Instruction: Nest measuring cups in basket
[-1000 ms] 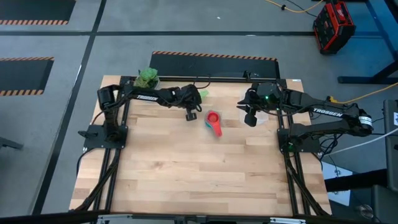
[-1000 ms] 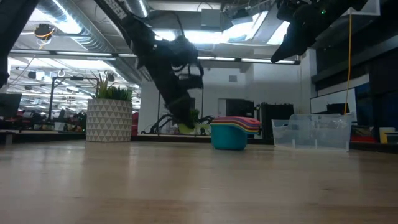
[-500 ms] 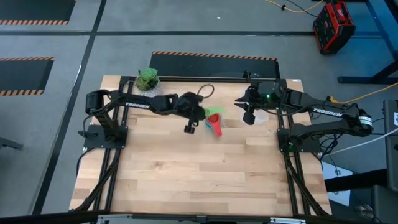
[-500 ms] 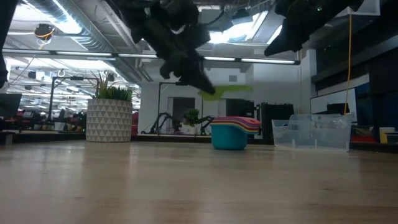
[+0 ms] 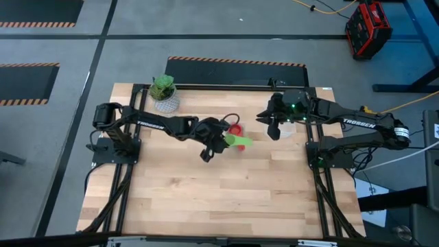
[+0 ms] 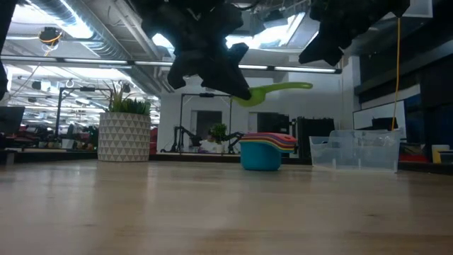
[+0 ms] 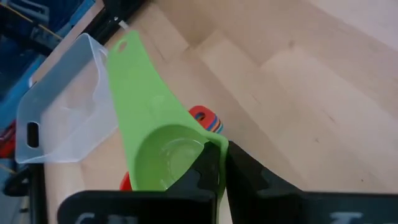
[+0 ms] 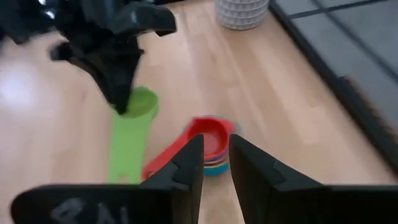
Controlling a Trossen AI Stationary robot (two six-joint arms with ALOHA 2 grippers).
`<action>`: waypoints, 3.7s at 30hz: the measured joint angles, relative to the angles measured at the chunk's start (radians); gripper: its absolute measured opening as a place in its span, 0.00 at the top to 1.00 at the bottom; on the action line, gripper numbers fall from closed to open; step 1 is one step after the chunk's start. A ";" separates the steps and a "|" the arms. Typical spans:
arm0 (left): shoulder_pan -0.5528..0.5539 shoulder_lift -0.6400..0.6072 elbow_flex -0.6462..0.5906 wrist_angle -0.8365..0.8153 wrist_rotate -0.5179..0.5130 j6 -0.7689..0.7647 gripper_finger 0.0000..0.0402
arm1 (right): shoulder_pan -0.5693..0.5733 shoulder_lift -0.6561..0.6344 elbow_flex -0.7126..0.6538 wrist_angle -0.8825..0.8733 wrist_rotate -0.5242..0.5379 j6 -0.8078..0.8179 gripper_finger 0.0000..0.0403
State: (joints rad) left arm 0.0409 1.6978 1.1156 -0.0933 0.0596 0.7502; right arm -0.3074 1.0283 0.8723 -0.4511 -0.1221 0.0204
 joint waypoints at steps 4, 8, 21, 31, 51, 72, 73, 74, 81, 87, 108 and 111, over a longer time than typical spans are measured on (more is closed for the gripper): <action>-0.034 0.000 0.000 0.011 -0.072 0.069 0.99 | -0.031 0.025 0.000 0.007 -0.174 0.168 0.80; -0.066 0.000 0.000 0.037 -0.138 0.121 0.99 | -0.076 0.088 0.000 0.028 -0.407 0.307 0.80; -0.106 0.000 0.000 0.045 -0.207 0.151 0.99 | -0.103 0.332 0.000 0.189 -0.796 0.422 0.80; -0.109 0.001 0.000 0.042 -0.207 0.151 0.99 | -0.103 0.386 0.000 0.187 -0.815 0.366 0.80; -0.114 0.001 0.000 0.042 -0.204 0.153 0.99 | -0.103 0.385 0.000 0.109 -0.842 0.363 0.80; -0.115 0.001 0.000 0.045 -0.260 0.154 0.99 | -0.073 0.385 0.001 0.082 -0.839 0.363 0.80; -0.115 0.001 0.000 0.045 -0.260 0.153 0.99 | -0.073 0.385 0.001 0.079 -0.840 0.363 0.81; -0.115 0.001 0.000 0.045 -0.261 0.153 0.98 | -0.073 0.385 0.001 0.079 -0.841 0.363 0.82; -0.114 0.001 0.000 0.045 -0.290 0.184 0.97 | -0.073 0.385 0.001 0.079 -0.846 0.366 0.97; -0.114 0.001 0.000 0.058 -0.291 0.178 0.94 | -0.073 0.384 0.002 0.079 -0.849 0.364 0.97; -0.162 0.000 0.002 0.111 -0.472 0.168 0.89 | -0.231 0.261 0.002 0.021 -0.812 0.316 0.98; -0.180 0.002 0.001 0.109 -0.468 0.168 0.90 | -0.279 0.231 0.002 -0.011 -0.760 0.308 0.98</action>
State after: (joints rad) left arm -0.1388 1.6997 1.1168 0.0156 -0.4085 0.9179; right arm -0.5861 1.2596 0.8742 -0.4623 -0.8826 0.3288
